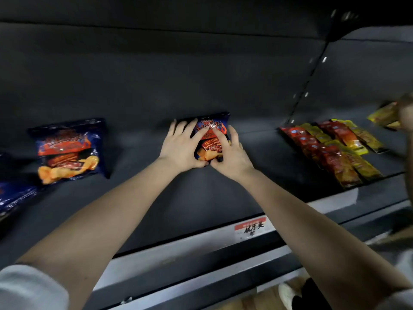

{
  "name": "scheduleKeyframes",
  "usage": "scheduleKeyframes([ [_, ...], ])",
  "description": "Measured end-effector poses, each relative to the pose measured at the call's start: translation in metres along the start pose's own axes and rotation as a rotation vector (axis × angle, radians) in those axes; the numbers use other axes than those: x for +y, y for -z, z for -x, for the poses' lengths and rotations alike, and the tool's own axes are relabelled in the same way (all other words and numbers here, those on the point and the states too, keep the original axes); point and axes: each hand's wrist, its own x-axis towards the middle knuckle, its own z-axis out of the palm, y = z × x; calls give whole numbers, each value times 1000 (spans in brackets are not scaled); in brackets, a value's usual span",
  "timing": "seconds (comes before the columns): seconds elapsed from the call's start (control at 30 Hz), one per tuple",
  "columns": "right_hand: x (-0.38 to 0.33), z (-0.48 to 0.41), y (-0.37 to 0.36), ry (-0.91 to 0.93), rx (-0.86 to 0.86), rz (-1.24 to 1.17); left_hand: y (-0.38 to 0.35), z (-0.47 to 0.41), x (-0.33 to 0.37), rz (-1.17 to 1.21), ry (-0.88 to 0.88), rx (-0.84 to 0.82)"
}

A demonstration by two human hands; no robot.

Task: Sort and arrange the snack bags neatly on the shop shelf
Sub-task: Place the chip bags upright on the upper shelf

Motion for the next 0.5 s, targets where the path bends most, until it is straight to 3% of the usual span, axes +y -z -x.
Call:
scheduleKeyframes([
  [0.5,25,-8,7,-55,45,-43,-13,-24,20,52,5,24],
])
